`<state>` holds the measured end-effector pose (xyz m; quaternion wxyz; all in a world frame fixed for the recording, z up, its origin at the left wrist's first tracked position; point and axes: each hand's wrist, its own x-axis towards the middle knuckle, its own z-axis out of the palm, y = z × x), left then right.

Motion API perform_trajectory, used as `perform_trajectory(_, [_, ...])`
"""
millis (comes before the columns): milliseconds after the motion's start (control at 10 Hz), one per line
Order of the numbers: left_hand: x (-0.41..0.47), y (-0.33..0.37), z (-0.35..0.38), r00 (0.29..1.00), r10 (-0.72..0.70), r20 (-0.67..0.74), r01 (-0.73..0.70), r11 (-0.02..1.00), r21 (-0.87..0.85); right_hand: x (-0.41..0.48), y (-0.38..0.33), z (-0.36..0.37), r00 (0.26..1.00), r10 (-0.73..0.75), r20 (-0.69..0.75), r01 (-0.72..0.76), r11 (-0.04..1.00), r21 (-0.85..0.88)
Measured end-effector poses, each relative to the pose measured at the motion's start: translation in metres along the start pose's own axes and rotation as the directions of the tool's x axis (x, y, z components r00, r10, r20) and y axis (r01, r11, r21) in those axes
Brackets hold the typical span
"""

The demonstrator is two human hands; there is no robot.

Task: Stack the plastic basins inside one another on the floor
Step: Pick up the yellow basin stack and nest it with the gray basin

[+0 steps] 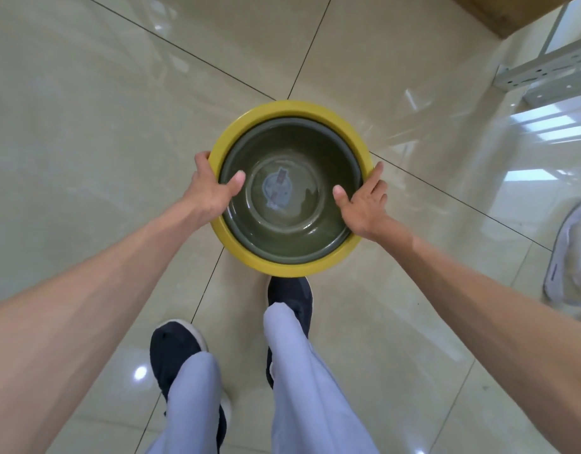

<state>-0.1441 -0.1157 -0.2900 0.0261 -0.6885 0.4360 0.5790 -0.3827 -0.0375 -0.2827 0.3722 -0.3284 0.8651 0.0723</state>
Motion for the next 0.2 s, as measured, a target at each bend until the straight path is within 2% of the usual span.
perform_trajectory(100, [-0.020, 0.015, -0.013, 1.000, -0.019, 0.010, 0.020, 0.995, -0.102, -0.020, 0.000, -0.018, 0.998, 0.058, -0.024, -0.053, 0.985, 0.167])
perform_trajectory(200, [-0.063, 0.043, -0.043, 0.988, 0.065, -0.143, -0.104, 0.953, -0.286, -0.058, 0.002, -0.066, 0.977, 0.112, -0.180, -0.023, 0.901, 0.433])
